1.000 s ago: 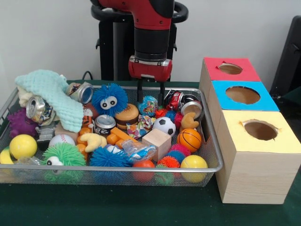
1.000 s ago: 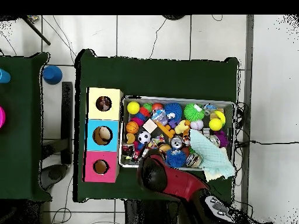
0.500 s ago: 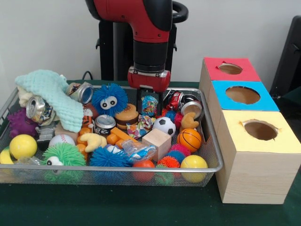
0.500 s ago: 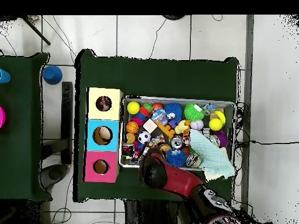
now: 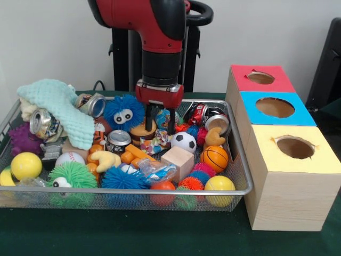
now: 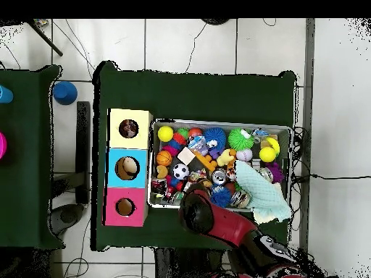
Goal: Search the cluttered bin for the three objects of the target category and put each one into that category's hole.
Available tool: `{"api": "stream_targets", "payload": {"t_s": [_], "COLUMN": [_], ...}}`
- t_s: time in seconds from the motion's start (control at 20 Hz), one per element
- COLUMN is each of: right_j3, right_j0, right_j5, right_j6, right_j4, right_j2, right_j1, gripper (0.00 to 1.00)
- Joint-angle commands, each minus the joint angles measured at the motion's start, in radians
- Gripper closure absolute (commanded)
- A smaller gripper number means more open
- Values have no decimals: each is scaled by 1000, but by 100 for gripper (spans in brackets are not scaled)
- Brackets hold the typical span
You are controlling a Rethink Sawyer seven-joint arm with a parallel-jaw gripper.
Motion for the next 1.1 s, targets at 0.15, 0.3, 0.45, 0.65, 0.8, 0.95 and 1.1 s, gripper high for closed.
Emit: {"api": "stream_targets", "payload": {"t_s": [0.15, 0.3, 0.45, 0.65, 0.8, 0.95, 1.1], "right_j3": [-128, -143, -161, -161, -152, -139, -125], "right_j0": [-77, -88, -79, -59, -58, -62, -67], "right_j5": [-101, -142, -199, -240, -266, -273, -260], "right_j6": [196, 197, 203, 212, 217, 220, 220], "right_j4": [-23, -33, -35, -17, -20, -24, -23], "right_j2": [113, 114, 106, 96, 108, 122, 133], "right_j1": [82, 125, 174, 199, 205, 196, 188], "gripper": [0, 0, 0, 0, 0, 0, 0]}}
